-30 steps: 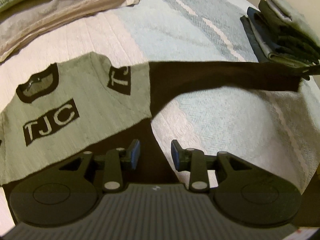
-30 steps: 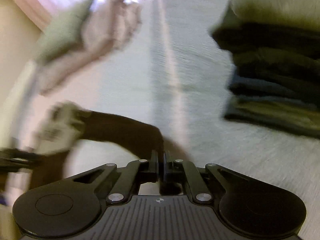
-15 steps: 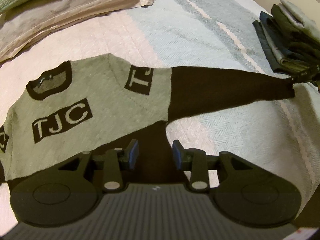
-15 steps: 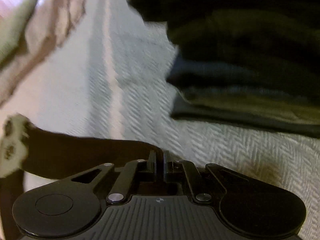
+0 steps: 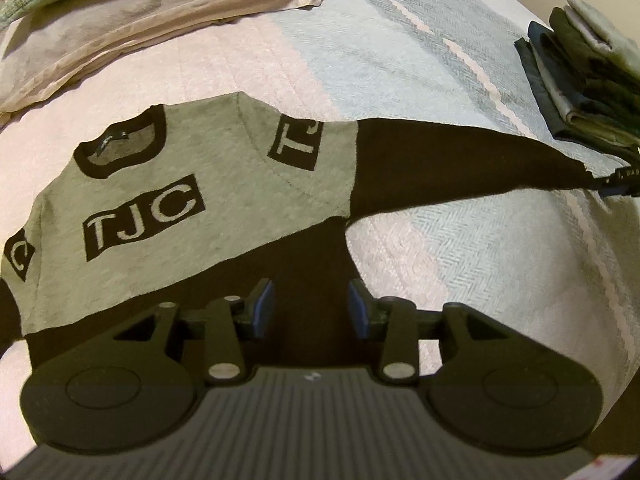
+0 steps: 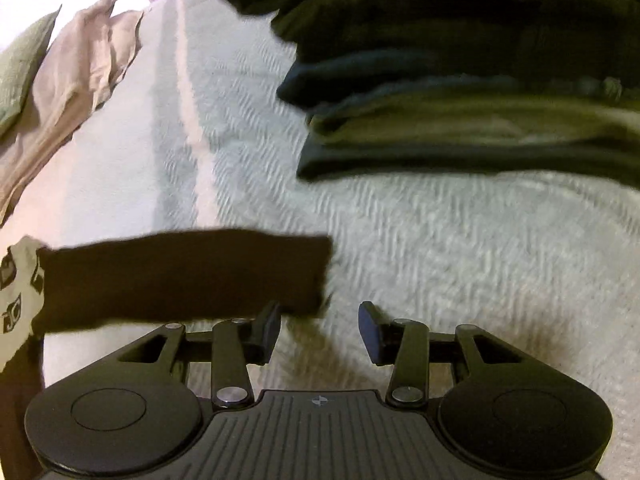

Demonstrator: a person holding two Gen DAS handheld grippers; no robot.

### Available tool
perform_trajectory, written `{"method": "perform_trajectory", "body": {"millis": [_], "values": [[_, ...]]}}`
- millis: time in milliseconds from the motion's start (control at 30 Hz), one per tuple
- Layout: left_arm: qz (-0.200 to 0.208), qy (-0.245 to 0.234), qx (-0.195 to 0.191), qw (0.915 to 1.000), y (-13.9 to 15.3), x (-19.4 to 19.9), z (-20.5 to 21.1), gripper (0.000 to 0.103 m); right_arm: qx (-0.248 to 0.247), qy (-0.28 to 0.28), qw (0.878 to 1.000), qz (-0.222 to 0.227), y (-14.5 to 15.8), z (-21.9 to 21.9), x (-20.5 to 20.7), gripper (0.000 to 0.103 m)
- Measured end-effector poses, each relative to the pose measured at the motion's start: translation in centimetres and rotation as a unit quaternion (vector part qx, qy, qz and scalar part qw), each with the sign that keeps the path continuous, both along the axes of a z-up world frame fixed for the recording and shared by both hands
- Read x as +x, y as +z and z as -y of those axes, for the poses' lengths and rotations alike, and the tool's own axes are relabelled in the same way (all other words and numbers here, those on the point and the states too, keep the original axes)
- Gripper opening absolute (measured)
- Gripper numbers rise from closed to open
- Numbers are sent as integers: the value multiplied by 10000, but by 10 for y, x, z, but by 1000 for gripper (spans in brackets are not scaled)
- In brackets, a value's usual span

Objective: Fold large clothes

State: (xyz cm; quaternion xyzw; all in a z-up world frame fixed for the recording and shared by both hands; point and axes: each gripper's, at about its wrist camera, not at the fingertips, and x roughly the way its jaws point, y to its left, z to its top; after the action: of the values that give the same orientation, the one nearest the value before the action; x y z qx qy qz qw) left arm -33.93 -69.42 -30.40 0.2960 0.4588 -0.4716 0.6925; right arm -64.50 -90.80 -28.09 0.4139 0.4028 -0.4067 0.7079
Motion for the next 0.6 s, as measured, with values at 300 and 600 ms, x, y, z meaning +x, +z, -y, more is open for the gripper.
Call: {"method": "perform_trajectory", "body": {"millis": [300, 600], "values": [[192, 669, -133, 9975, 21, 37, -64, 43, -571, 470, 9970, -208, 44, -31, 64, 41], [489, 1534, -53, 9869, 29, 135, -207, 54, -694, 2028, 9764, 278, 73, -146, 238, 54]]}}
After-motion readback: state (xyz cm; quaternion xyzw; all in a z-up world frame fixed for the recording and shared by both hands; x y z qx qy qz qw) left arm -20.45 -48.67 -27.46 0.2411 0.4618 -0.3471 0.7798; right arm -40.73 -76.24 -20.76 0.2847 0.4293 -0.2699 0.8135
